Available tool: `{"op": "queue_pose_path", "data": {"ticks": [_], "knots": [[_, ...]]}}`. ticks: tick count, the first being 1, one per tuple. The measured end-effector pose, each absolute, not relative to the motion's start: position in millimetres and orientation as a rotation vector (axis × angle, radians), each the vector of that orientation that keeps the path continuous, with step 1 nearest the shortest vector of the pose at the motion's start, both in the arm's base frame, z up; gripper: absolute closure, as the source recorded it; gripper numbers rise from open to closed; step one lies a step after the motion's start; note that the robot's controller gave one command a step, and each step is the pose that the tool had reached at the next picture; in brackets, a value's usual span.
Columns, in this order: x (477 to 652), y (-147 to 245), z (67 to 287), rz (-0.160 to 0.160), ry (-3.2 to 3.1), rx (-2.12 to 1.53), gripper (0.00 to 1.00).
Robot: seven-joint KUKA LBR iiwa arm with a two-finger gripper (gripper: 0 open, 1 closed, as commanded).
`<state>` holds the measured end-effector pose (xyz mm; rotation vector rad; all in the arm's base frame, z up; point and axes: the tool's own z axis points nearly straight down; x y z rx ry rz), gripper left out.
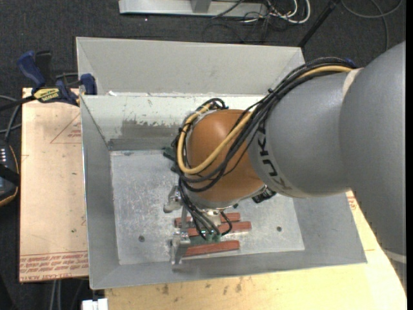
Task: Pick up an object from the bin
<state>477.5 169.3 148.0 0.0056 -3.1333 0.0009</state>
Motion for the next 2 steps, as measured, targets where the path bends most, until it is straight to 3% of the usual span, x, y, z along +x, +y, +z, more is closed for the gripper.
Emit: {"op": "queue_pose_path", "data": {"ticks": [1, 2], "knots": [[479.6, 168.6, 151.8, -0.001, -3.14, 0.0, 0.0], [516.1, 112.8, 78.4, -0.014, -3.146, 0.305, 1.0]]}}
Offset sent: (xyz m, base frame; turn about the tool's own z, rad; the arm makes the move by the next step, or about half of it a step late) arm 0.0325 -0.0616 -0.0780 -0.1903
